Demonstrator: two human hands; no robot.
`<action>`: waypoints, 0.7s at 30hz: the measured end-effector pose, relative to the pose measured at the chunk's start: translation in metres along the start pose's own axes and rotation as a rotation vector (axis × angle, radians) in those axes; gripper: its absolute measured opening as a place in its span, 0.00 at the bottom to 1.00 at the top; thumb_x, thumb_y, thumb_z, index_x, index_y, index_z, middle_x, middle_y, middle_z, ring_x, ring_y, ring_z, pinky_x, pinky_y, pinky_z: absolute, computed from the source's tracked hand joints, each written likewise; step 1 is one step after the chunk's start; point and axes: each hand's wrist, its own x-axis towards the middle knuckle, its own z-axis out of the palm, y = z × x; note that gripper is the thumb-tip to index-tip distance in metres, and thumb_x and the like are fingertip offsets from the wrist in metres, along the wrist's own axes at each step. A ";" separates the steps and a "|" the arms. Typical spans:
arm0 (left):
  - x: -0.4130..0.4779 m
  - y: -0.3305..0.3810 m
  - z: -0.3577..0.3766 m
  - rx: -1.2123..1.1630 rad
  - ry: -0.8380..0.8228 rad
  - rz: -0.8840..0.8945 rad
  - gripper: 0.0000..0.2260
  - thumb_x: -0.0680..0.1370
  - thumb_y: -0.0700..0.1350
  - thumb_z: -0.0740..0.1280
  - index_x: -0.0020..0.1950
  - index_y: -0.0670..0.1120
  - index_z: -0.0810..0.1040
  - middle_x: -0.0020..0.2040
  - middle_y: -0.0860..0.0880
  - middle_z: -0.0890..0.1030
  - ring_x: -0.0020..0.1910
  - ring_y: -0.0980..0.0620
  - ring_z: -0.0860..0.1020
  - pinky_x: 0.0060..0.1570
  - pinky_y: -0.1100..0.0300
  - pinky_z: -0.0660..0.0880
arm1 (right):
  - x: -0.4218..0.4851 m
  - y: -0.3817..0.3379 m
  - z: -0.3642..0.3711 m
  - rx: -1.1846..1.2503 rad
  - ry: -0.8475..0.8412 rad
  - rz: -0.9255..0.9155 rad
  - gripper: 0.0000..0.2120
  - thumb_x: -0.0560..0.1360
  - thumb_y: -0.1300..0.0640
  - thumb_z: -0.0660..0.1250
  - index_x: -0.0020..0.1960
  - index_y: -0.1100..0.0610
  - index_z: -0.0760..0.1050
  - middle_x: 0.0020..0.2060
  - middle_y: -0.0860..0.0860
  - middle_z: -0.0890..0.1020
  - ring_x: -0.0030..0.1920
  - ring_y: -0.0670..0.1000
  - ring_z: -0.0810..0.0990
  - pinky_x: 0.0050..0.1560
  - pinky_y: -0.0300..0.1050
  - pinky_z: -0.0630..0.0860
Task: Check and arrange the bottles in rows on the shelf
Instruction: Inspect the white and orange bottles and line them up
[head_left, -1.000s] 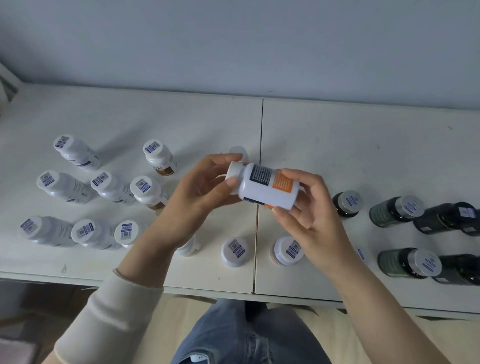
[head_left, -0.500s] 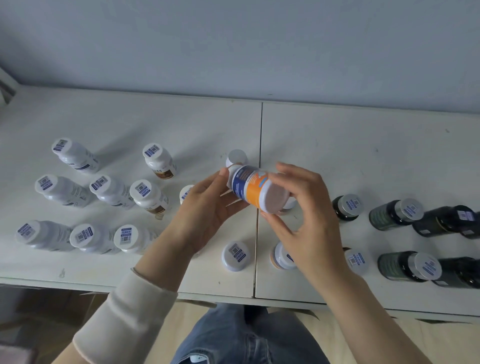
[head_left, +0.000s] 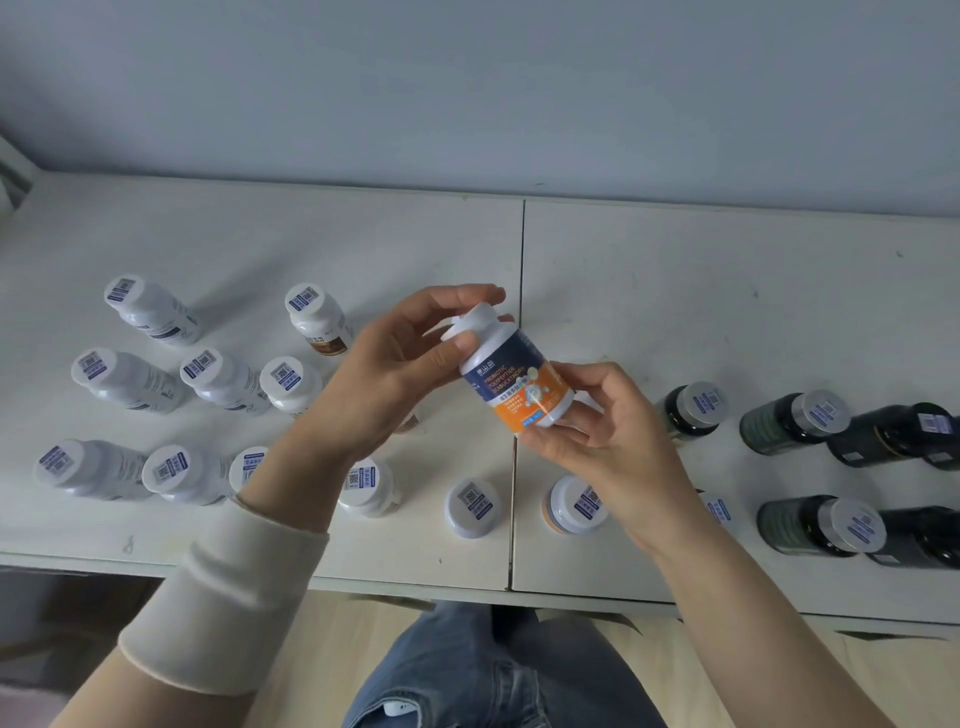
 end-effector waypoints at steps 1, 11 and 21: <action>0.001 0.000 0.000 0.029 -0.001 -0.008 0.12 0.74 0.39 0.62 0.57 0.46 0.75 0.61 0.50 0.79 0.60 0.48 0.78 0.54 0.54 0.78 | 0.001 0.001 -0.002 -0.019 0.003 -0.003 0.20 0.65 0.72 0.72 0.50 0.54 0.71 0.46 0.44 0.82 0.44 0.39 0.83 0.42 0.31 0.76; 0.016 -0.032 -0.005 0.898 -0.101 0.050 0.15 0.71 0.37 0.71 0.51 0.54 0.76 0.55 0.49 0.76 0.53 0.52 0.75 0.52 0.71 0.69 | 0.010 -0.006 -0.028 -1.161 0.153 -0.245 0.25 0.66 0.58 0.76 0.61 0.59 0.73 0.55 0.55 0.75 0.56 0.56 0.76 0.50 0.49 0.74; 0.026 -0.061 -0.006 1.083 -0.186 0.025 0.13 0.71 0.36 0.71 0.53 0.45 0.76 0.57 0.46 0.73 0.56 0.45 0.73 0.55 0.52 0.72 | 0.022 -0.020 -0.033 -1.470 0.114 -0.052 0.23 0.74 0.50 0.66 0.66 0.54 0.65 0.62 0.52 0.68 0.63 0.53 0.68 0.49 0.44 0.67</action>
